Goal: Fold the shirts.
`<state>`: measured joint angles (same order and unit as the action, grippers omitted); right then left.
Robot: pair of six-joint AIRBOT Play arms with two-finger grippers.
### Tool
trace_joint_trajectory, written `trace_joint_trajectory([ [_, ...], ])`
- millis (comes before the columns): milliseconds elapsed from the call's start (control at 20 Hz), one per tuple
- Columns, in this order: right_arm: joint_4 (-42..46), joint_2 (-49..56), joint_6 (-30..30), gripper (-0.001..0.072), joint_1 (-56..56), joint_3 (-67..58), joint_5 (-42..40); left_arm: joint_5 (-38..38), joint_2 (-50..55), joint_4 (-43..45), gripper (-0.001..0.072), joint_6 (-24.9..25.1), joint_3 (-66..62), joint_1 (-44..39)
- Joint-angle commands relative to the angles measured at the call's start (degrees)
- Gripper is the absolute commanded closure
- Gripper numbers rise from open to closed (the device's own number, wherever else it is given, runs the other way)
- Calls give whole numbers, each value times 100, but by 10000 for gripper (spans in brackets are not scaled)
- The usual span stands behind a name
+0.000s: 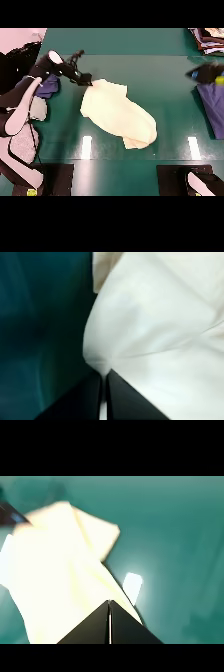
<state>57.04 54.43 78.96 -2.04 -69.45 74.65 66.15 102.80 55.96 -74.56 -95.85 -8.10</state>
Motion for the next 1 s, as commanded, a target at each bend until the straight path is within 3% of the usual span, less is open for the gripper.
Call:
trace_joint_trajectory([
  [0, 542, 4, 310, 479, 0, 1488, 195, 164, -310, 109, 672, 2, -531, 146],
  [50, 446, 210, 308, 260, -17, 1878, 181, 227, -330, 105, 672, 0, -654, 146],
  [100, 238, 448, 306, 239, -44, 2186, 83, 271, -337, 72, 672, 0, -695, 146],
  [200, -409, 951, -44, 283, -52, 2647, -343, 393, -334, 63, 672, -7, -706, 142],
  [350, -1377, 1665, -570, 287, -103, 2909, -1099, 551, -334, 68, 672, -9, -706, 142],
  [650, -1711, 2627, -837, 288, -763, 2907, -1532, 566, -334, 68, 672, -44, -706, 142],
  [800, -1690, 2706, -857, 522, -975, 2907, -1823, 649, -334, 68, 672, -44, -706, 142],
  [850, -1692, 2680, -901, 667, -970, 2907, -1923, 691, -334, 68, 672, -46, -706, 142],
  [950, -1650, 2463, -920, 694, -879, 2907, -2090, 822, -378, 166, 673, -72, -761, 142],
])
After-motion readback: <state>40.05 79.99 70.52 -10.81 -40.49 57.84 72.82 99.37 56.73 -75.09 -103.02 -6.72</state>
